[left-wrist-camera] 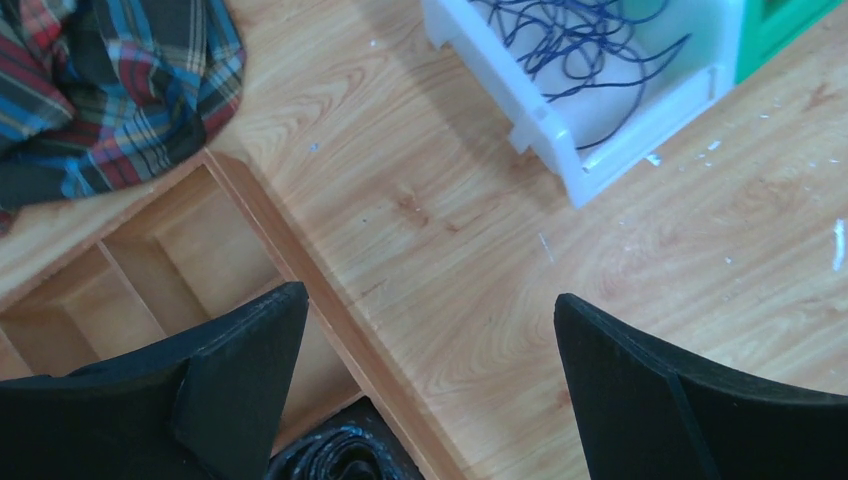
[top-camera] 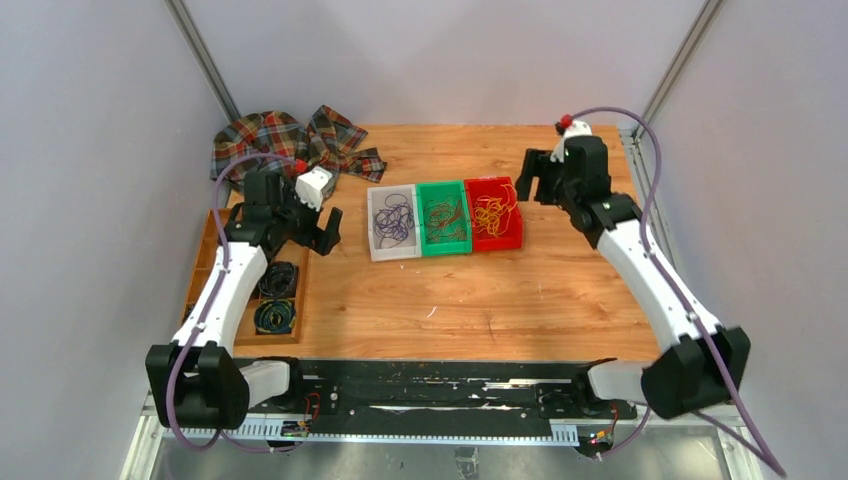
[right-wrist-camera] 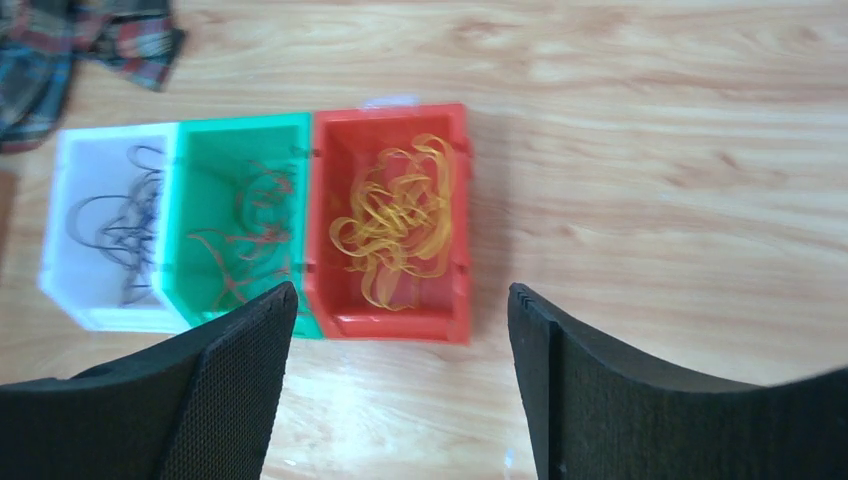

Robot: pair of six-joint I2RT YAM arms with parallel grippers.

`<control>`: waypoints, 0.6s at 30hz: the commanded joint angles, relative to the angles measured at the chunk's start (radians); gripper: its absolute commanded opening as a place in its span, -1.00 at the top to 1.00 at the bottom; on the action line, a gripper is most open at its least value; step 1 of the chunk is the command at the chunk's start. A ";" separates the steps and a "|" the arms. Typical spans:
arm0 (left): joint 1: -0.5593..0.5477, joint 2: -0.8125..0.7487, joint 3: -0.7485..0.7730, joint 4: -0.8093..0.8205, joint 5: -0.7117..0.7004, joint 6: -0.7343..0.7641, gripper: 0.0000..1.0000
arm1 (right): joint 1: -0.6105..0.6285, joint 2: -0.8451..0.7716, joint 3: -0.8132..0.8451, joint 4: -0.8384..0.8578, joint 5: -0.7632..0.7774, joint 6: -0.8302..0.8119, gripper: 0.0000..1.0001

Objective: Untangle the cables

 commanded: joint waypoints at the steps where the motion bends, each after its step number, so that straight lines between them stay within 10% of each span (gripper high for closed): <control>1: 0.044 -0.008 -0.141 0.260 -0.037 -0.088 -0.95 | -0.007 -0.162 -0.195 0.025 0.347 0.011 -0.54; 8: 0.097 -0.001 -0.469 0.819 -0.075 -0.249 -0.96 | -0.023 -0.426 -0.650 0.366 0.926 -0.037 -0.61; 18: 0.095 0.099 -0.756 1.494 -0.123 -0.348 -0.96 | -0.192 -0.334 -0.848 0.573 0.883 0.031 -0.66</control>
